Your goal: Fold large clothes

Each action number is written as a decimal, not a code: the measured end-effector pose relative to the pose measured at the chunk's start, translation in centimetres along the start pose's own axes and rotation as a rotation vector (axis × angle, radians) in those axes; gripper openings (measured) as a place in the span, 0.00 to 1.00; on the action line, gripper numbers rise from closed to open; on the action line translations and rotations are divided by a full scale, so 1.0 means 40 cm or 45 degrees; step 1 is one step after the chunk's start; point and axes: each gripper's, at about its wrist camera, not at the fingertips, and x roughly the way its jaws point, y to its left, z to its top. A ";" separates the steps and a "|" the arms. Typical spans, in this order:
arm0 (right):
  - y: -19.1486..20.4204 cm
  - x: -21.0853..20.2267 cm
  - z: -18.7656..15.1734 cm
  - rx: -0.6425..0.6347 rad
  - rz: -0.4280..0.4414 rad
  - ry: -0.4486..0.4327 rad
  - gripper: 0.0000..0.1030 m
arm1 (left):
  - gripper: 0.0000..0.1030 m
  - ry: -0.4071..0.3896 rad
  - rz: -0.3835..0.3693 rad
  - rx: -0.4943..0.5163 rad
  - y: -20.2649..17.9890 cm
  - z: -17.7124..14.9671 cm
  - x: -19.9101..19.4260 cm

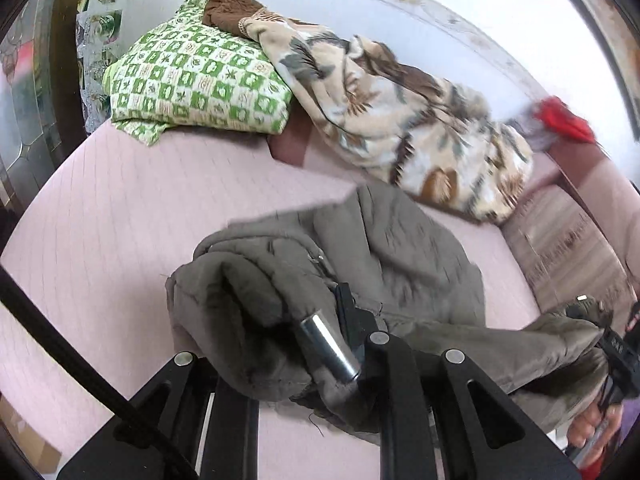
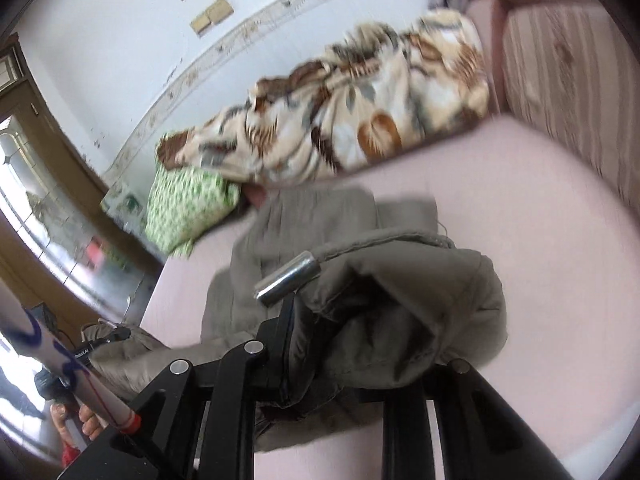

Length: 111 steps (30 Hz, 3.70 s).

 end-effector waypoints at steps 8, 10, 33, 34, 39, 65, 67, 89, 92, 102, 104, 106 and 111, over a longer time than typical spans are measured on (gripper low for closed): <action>0.007 0.283 0.241 -0.019 -0.222 0.002 0.23 | 0.16 0.121 0.202 -0.097 0.016 0.202 0.345; -0.011 0.353 0.264 -0.010 -0.264 0.022 0.23 | 0.16 0.161 0.235 -0.105 0.024 0.215 0.432; -0.202 0.712 0.327 0.179 -0.265 0.162 0.59 | 0.65 0.162 -0.097 -0.215 0.093 0.281 0.541; -0.191 0.685 0.337 0.175 -0.252 0.132 0.62 | 0.68 0.111 -0.130 -0.230 0.096 0.291 0.490; -0.125 0.563 0.359 0.118 -0.363 -0.012 0.89 | 0.69 0.044 -0.149 -0.192 0.074 0.293 0.313; 0.061 0.981 0.197 -0.198 -0.683 0.149 0.62 | 0.75 0.009 0.113 -0.229 0.275 -0.118 0.233; 0.073 0.983 0.198 -0.232 -0.717 0.157 0.63 | 0.75 0.007 0.117 -0.275 0.302 -0.118 0.226; 0.460 1.024 0.101 -0.631 -0.658 0.234 0.73 | 0.75 -0.052 0.274 -0.275 0.335 -0.122 0.217; 0.407 0.934 0.129 -0.635 -0.678 0.147 0.73 | 0.75 -0.056 0.283 -0.262 0.323 -0.129 0.217; -0.201 0.671 0.249 -0.061 -1.030 0.135 0.84 | 0.75 -0.032 0.312 -0.228 0.306 -0.131 0.255; -0.274 0.604 0.260 0.023 -1.103 0.098 0.85 | 0.75 -0.012 0.301 -0.243 0.314 -0.132 0.268; -0.299 0.553 0.261 0.074 -1.083 0.084 0.85 | 0.75 0.005 0.281 -0.259 0.323 -0.132 0.278; -0.283 0.422 0.195 0.091 -0.927 0.054 0.85 | 0.75 0.067 0.270 -0.270 0.334 -0.141 0.310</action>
